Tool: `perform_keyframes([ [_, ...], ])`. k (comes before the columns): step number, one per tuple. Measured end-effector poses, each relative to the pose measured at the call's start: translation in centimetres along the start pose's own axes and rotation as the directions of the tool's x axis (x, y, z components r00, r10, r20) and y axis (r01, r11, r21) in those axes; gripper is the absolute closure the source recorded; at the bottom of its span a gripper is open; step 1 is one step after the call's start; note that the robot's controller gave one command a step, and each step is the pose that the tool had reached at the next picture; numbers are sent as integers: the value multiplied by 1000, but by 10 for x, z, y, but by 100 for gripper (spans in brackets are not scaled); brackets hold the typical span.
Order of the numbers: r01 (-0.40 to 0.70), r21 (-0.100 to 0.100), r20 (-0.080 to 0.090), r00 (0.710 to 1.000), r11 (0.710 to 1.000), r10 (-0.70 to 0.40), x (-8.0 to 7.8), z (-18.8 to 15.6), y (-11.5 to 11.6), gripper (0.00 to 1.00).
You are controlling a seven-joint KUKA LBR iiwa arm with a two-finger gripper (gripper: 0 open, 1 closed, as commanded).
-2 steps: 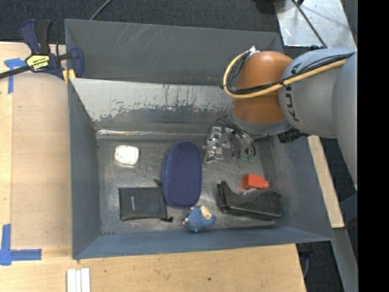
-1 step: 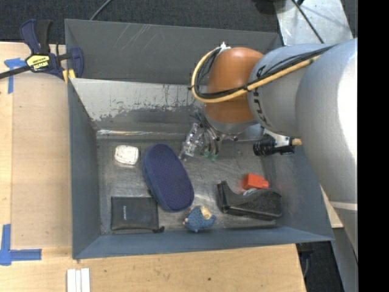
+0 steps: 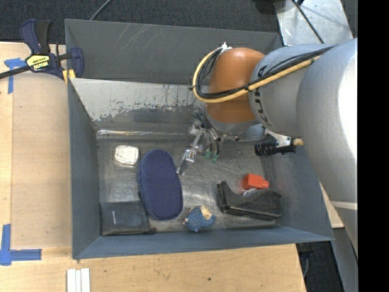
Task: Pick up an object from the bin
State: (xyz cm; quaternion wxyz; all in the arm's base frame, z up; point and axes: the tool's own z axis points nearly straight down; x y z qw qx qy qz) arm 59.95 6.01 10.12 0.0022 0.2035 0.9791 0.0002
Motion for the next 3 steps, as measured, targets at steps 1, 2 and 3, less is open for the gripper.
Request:
perform_keyframes([
  [1, 77, -5, 2, 997, 997, -77, 38, -56, 57, 0],
  [2, 42, 1, 0, 999, 999, -42, 57, 14, 88, 0],
  [3, 42, -4, 2, 999, 999, -42, 57, 10, 89, 100],
])
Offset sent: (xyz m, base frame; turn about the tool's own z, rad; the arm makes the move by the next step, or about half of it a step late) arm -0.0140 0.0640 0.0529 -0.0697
